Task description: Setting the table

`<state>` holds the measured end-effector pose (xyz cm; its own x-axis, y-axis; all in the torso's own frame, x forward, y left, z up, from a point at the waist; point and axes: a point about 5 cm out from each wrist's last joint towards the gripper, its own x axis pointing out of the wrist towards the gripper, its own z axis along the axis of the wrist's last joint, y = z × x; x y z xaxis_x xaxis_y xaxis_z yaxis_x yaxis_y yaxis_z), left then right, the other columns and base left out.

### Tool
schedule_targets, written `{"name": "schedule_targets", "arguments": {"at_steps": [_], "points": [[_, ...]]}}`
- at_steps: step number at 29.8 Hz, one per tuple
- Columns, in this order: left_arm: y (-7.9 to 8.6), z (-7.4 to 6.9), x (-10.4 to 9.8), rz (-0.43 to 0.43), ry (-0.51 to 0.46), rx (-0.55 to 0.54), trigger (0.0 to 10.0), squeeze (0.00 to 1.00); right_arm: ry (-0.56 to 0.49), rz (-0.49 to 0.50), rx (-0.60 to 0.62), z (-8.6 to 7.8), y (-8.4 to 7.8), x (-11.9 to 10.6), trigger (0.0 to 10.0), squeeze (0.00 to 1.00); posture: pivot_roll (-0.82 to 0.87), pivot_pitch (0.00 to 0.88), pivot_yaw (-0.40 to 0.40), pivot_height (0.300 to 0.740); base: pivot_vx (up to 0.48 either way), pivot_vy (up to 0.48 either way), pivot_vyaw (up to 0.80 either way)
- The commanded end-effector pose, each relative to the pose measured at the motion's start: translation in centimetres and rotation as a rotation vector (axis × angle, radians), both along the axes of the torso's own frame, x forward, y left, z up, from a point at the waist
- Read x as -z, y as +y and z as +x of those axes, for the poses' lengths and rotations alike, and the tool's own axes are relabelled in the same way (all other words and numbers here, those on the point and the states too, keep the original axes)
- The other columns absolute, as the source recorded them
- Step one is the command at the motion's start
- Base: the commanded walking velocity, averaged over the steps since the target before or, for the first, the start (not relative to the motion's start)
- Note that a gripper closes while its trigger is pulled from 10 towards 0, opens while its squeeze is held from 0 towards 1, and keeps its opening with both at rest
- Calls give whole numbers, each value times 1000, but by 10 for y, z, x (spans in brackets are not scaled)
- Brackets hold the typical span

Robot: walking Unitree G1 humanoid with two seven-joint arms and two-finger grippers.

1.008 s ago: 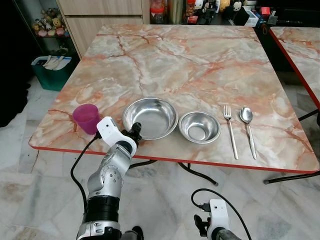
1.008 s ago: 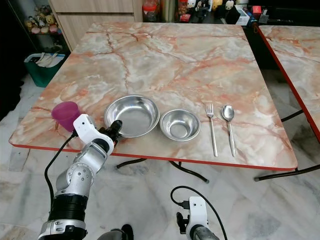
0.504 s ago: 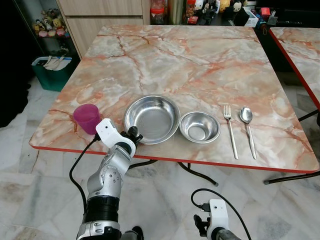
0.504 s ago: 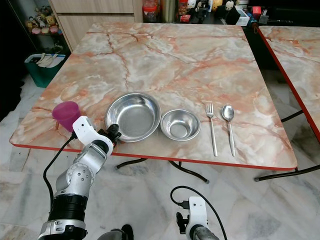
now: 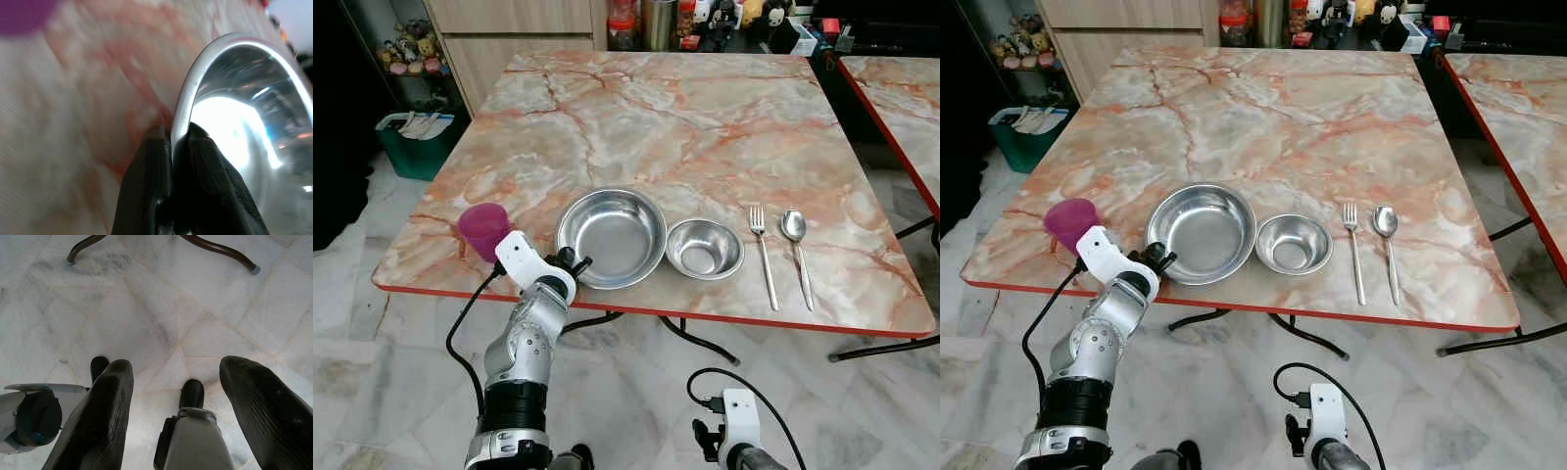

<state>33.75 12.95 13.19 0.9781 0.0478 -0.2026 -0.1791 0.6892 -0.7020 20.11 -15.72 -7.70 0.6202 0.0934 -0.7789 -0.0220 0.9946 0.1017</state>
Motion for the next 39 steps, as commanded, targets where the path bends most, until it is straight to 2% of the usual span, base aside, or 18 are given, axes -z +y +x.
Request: {"name": "schedule_targets", "arguments": {"at_steps": [1, 4, 9, 11, 13, 18, 21, 23, 24, 25, 26, 29, 39], "points": [[8, -2, -4, -31, -45, -64, 0, 0, 14, 2, -3, -2, -1, 1, 10000, 0, 119, 110, 3, 740, 0, 0, 0], [9, -1, -9, -36, -80, -75, 0, 0, 13, 0, -6, -1, -1, 1, 10000, 0, 120, 107, -1, 740, 0, 0, 0], [5, 1, -24, -107, -200, -55, 0, 0, 10, -5, -10, 0, -3, 0, 10000, 0, 119, 98, -12, 740, 0, 0, 0], [1, 0, -28, -110, -240, -30, 4667, 0, 9, -6, -11, 1, -3, 0, 10000, 0, 119, 95, -16, 740, 0, 0, 0], [-4, 1, -33, -115, -279, -3, 10000, 0, 8, -6, -12, 1, -3, -1, 10000, 0, 119, 94, -16, 740, 0, 0, 0], [-13, 1, -40, -98, -336, 30, 10000, 0, 5, -7, -12, 3, -4, -1, 10000, 0, 116, 90, -19, 740, 0, 0, 0], [-15, 0, -46, -46, -377, 23, 10000, 0, -4, -3, -9, 4, -4, -2, 10000, 0, 113, 84, -22, 740, 0, 0, 0], [-18, 0, -51, 20, -409, 24, 10000, 0, -7, -3, -9, 4, -5, -3, 10000, 0, 111, 79, -24, 740, 0, -358, 0], [-18, 0, -51, 20, -409, 24, 10000, 0, -7, -3, -9, 4, -5, -3, 10000, 0, 111, 79, -24, 740, 0, -394, 0], [-20, 0, -54, 106, -426, 31, 10000, 0, -7, -4, -8, 4, -5, -3, 10000, 0, 105, 72, -28, 740, 0, -465, 0], [-22, 0, -55, 155, -441, 36, 10000, 0, -8, -4, -7, 4, -6, -3, 10000, 0, 105, 69, -30, 740, 0, -465, 0], [-26, -1, -57, 188, -458, 40, 10000, 0, -9, -8, -8, 5, -7, -3, 10000, 0, 101, 60, -31, 740, 0, -465, 0], [-26, -3, -55, 221, -468, 26, 10000, 0, -2, -16, -13, 4, -9, -2, 10000, 0, 103, 40, -34, 740, 0, -448, 0]]}}
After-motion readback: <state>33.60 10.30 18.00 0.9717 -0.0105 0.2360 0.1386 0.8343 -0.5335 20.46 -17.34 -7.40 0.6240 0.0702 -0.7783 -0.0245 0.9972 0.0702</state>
